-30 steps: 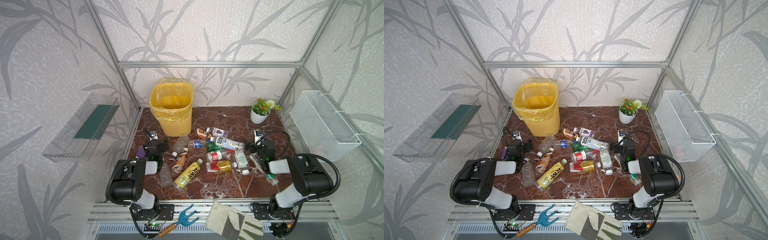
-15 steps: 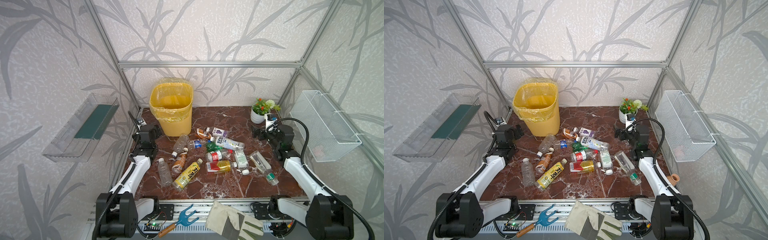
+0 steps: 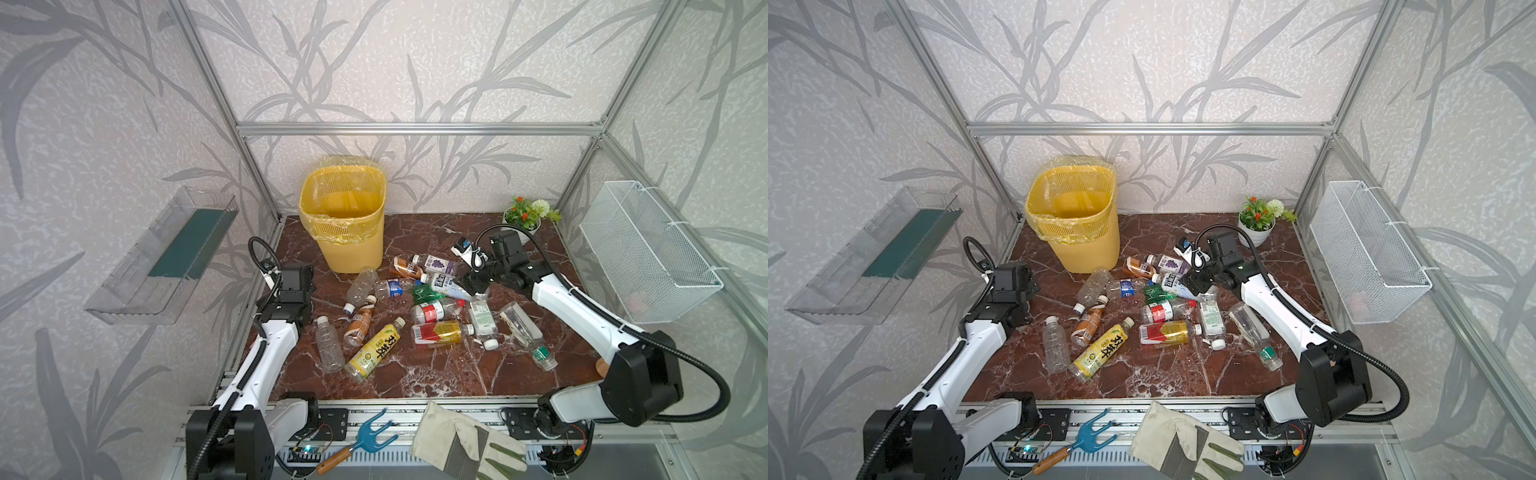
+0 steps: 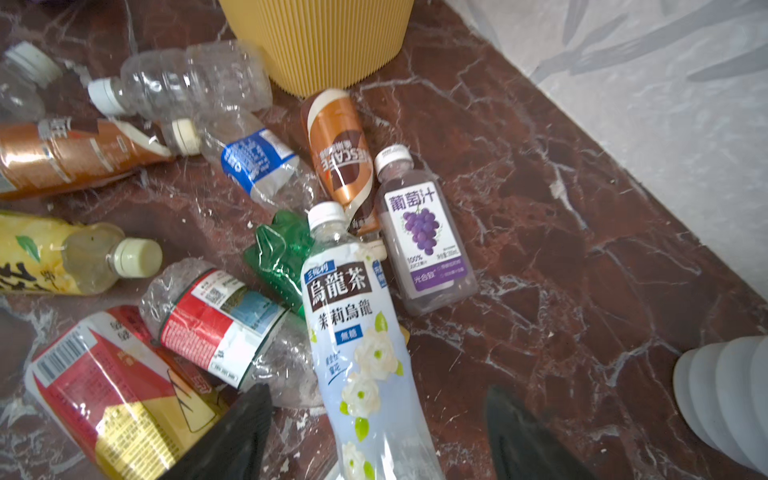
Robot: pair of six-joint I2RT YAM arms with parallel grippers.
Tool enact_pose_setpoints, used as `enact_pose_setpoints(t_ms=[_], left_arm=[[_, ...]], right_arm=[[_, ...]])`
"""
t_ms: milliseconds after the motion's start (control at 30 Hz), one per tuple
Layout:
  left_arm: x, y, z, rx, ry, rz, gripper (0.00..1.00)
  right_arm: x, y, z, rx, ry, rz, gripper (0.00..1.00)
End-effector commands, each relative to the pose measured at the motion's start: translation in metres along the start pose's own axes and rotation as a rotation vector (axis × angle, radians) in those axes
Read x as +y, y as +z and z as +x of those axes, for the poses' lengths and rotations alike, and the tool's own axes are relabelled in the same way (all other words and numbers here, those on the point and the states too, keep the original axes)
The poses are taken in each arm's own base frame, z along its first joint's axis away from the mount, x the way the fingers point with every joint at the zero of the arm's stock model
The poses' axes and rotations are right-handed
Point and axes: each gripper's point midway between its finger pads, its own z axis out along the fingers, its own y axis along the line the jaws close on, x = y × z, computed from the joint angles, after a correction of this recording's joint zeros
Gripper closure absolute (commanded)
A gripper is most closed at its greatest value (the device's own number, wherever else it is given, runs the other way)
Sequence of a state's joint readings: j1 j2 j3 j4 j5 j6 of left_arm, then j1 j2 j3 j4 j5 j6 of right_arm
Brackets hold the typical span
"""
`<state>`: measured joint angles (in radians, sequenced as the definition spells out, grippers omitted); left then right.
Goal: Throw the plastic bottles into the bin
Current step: 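Reach the right gripper down and grasp the white oolong tea bottle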
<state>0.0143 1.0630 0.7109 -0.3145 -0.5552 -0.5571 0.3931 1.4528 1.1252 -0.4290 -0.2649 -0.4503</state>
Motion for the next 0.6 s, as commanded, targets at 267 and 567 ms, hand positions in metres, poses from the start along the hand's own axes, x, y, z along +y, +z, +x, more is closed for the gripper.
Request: enact_pose_setpoints(t_ms=[267, 567], left_arm=[[0.019, -0.003, 0.006, -0.007, -0.079, -0.064, 0.01], [0.017, -0.002, 0.007, 0.001, -0.069, -0.054, 0.01]], right_arm=[[0.017, 0.029, 0.037, 0.251, -0.093, -0.134, 0.21], [0.012, 0.055, 0.040, 0.329, -0.150, -0.131, 0.23]])
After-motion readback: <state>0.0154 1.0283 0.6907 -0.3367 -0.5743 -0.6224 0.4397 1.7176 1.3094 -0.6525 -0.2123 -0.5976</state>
